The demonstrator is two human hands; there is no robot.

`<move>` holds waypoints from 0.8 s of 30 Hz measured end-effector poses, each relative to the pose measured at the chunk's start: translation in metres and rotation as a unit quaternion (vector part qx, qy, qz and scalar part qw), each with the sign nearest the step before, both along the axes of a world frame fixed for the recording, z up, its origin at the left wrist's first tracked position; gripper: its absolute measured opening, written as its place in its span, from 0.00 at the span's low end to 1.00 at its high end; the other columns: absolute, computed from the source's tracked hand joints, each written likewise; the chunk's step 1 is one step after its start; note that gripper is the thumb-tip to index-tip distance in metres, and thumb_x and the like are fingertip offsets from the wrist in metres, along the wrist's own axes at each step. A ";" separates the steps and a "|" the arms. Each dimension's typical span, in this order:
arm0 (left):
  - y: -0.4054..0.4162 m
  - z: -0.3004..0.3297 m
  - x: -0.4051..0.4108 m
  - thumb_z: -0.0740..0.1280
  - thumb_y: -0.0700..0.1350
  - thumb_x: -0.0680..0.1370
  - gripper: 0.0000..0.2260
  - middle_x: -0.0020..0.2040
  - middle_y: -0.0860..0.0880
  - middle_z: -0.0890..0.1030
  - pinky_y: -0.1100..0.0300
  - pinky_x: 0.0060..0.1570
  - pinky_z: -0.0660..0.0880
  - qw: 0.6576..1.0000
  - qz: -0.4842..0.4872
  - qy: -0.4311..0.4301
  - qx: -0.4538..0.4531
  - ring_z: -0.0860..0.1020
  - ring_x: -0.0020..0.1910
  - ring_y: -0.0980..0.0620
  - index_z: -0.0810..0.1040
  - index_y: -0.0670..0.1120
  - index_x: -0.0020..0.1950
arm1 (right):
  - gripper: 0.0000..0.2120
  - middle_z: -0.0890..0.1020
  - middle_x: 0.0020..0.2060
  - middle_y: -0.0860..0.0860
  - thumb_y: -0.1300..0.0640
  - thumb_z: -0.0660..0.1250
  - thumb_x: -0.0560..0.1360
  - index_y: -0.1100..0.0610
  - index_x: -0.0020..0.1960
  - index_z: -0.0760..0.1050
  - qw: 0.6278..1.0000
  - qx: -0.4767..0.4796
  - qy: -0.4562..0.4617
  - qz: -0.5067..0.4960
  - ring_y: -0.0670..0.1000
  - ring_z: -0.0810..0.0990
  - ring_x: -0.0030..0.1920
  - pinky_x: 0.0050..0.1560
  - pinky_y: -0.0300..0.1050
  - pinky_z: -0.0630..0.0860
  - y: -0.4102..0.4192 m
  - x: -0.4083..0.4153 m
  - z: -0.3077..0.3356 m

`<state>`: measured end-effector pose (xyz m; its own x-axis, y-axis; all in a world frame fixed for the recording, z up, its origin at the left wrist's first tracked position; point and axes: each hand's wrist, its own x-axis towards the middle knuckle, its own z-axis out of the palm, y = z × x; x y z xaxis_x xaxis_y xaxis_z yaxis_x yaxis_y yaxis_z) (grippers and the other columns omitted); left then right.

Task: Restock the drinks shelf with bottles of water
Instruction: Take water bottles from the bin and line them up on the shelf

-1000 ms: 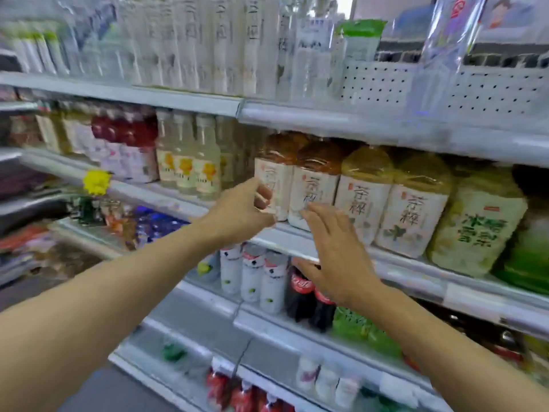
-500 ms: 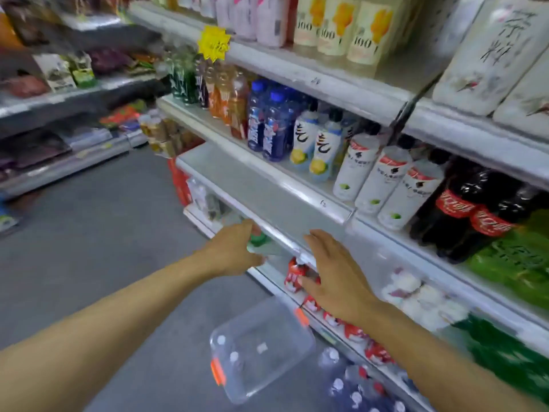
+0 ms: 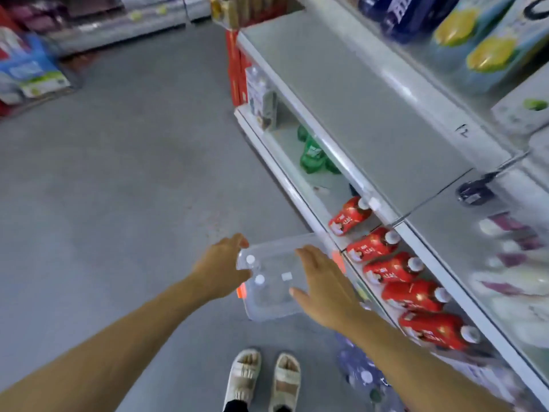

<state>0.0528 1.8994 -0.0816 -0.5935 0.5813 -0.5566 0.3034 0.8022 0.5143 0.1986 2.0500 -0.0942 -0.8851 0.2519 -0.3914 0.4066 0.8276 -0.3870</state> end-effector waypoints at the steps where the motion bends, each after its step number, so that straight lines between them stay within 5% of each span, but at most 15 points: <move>1: -0.005 -0.019 0.004 0.71 0.44 0.71 0.21 0.59 0.44 0.76 0.54 0.56 0.73 1.000 0.007 -0.005 -0.007 0.75 0.56 0.44 0.70 0.45 0.62 | 0.34 0.57 0.75 0.58 0.51 0.65 0.76 0.61 0.76 0.54 1.000 -0.005 -0.014 0.011 0.56 0.57 0.75 0.73 0.46 0.52 -0.002 0.000 -0.018; 13: -0.027 -0.250 0.027 0.71 0.45 0.73 0.23 0.62 0.47 0.74 0.50 0.58 0.73 0.997 0.038 -0.032 -0.060 0.75 0.59 0.47 0.69 0.47 0.66 | 0.31 0.64 0.70 0.54 0.49 0.64 0.76 0.58 0.74 0.56 0.996 -0.041 -0.070 0.034 0.55 0.65 0.69 0.67 0.45 0.61 -0.023 -0.003 -0.260; 24: -0.018 -0.406 0.016 0.71 0.43 0.73 0.24 0.62 0.48 0.74 0.49 0.56 0.75 0.998 0.052 0.030 -0.033 0.74 0.59 0.48 0.67 0.48 0.66 | 0.34 0.67 0.68 0.53 0.53 0.72 0.71 0.56 0.72 0.60 0.987 -0.123 -0.009 -0.102 0.53 0.68 0.67 0.61 0.40 0.65 -0.030 -0.037 -0.443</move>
<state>0.0688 1.8818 -0.4876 -0.6818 0.4781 -0.5538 0.2458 0.8626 0.4421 0.1619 2.0199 -0.5375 -0.8176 0.3202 -0.4785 0.5646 0.6089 -0.5572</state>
